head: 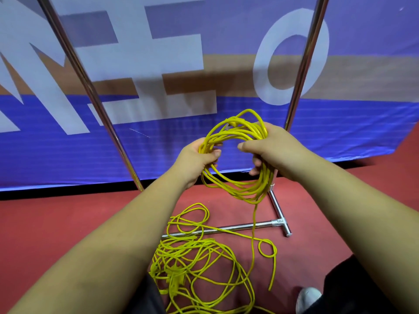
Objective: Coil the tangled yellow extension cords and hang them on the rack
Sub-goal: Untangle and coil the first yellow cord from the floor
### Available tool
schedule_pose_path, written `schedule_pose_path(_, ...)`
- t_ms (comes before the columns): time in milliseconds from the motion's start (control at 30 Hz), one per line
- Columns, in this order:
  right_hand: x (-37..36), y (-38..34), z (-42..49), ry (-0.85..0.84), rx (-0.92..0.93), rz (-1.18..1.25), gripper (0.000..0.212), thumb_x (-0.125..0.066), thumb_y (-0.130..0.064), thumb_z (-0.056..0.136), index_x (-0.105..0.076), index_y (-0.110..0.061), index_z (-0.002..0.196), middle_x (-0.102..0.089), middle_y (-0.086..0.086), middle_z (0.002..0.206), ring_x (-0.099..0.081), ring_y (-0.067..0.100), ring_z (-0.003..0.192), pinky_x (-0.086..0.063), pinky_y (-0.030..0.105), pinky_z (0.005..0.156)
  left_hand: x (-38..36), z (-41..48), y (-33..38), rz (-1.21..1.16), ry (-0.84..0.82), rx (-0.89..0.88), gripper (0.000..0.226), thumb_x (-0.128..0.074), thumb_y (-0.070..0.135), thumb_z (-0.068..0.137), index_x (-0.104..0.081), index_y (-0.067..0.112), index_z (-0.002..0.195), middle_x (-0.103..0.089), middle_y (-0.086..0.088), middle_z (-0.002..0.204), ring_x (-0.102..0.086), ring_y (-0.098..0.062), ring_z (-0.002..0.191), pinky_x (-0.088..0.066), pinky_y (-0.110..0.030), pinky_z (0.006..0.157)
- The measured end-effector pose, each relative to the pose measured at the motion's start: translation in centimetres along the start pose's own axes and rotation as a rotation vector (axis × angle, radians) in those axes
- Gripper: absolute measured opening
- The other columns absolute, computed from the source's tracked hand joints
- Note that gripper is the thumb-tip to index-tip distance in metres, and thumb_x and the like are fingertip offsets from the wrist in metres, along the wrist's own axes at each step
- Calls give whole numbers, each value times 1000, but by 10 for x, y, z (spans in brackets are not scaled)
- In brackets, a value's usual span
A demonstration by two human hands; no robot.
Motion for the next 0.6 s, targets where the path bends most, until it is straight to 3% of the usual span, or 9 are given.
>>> schedule_pose_path(100,0,2,4,-3,40,-22,19,-75,-11,93,-64,-15,107,-46,4,59,-48,21,45,-64,55,60,0,4,0,61,27,-41,19,-71,1,92,-70,19,98,-66,5,82,-57,-14,71,-49,-31,67)
schedule_pose_path(200,-1,3,6,-14,59,-63,15,-70,-12,94,-63,-25,93,-45,6,66,-47,22,44,-62,53,58,1,5,-7,123,34,-25,13,-75,8,89,-64,13,95,-62,3,77,-56,-16,68,-48,-32,65)
schedule_pose_path(367,0,10,8,66,63,-137,14,-63,-15,93,-65,-28,88,-47,3,62,-49,26,45,-56,48,53,3,-1,-27,300,-58,202,49,-84,52,76,-63,18,105,-69,-1,92,-66,-19,88,-49,-38,78)
schedule_pose_path(500,3,15,8,200,-2,-129,11,-60,-16,93,-59,-17,82,-47,7,59,-51,29,43,-55,47,53,3,-26,-54,652,-364,548,84,-74,76,74,-57,13,127,-66,-3,124,-70,-19,107,-57,-40,87)
schedule_pose_path(600,1,17,4,252,-60,-111,20,-59,-16,92,-54,-16,72,-47,8,55,-51,29,39,-52,47,53,-17,-50,-72,1174,-721,557,91,-73,71,80,-50,13,147,-65,-7,132,-68,-24,112,-55,-45,101)
Point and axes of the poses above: each hand's wrist, its own z-axis towards the middle knuckle, its own x-axis out of the back of the hand, y = z × x, the point moved 4 cm from there along z, towards the middle knuckle
